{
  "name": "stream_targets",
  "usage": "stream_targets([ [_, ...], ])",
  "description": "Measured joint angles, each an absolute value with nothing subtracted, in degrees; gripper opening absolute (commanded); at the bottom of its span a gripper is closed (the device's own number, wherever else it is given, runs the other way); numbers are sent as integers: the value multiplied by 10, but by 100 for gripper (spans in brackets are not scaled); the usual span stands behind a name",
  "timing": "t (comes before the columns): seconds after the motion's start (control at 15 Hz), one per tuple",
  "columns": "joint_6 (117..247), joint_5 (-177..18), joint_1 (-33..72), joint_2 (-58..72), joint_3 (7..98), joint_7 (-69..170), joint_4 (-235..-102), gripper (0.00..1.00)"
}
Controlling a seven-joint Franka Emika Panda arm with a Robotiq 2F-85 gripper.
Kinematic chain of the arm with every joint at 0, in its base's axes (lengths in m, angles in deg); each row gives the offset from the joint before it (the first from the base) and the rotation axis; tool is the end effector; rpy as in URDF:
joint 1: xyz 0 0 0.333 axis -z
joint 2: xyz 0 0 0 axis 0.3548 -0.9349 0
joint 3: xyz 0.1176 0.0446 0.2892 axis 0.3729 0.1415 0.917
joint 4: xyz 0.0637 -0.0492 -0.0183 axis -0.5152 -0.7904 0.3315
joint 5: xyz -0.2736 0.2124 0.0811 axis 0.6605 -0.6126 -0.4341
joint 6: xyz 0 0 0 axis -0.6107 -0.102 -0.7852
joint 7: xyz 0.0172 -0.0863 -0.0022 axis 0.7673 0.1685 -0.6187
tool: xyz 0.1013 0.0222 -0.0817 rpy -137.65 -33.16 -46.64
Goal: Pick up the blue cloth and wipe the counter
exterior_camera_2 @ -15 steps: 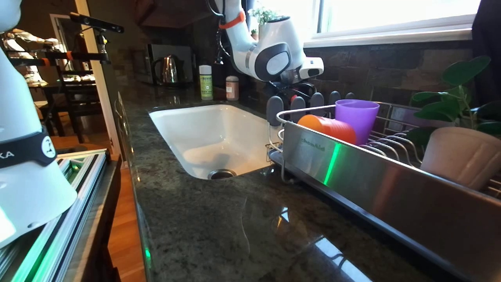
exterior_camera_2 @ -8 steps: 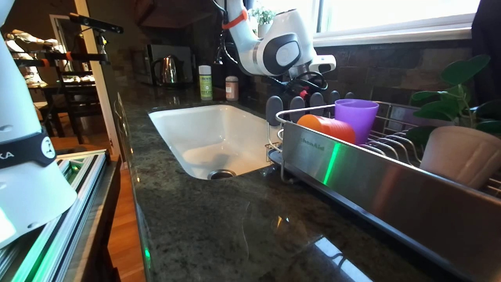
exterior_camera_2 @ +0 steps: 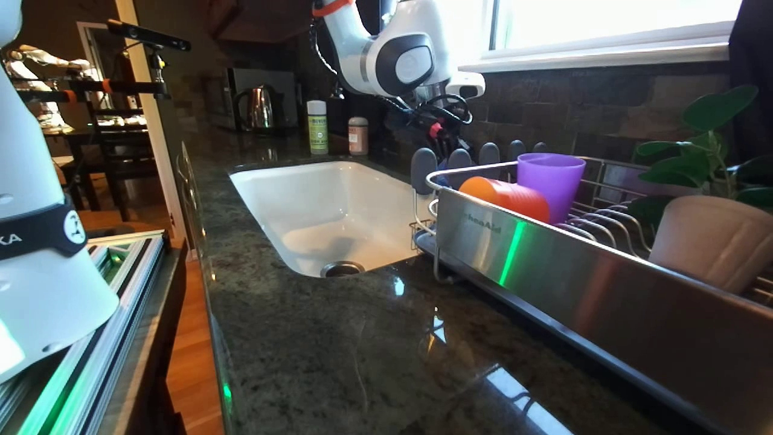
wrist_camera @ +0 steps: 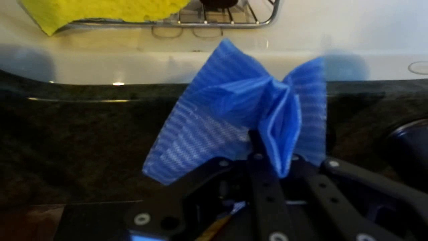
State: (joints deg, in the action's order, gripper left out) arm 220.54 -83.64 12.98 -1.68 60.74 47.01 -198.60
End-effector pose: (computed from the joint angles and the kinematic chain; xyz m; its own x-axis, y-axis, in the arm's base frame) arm 0.5869 0.1246 0.2541 0.8960 0.1302 0.4246 0.1690 -0.9841 -0.0548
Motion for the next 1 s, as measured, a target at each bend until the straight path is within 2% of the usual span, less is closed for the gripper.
stream_targets([
  [0.27,2206,-861,183,28,658,442,-2040,1],
  [0.67,2215,-936,298,18,850,323,-2053,1],
  [0.8,2220,-933,296,7,859,318,-2050,1],
  [1.0,2220,-917,266,-7,820,324,-2050,1],
])
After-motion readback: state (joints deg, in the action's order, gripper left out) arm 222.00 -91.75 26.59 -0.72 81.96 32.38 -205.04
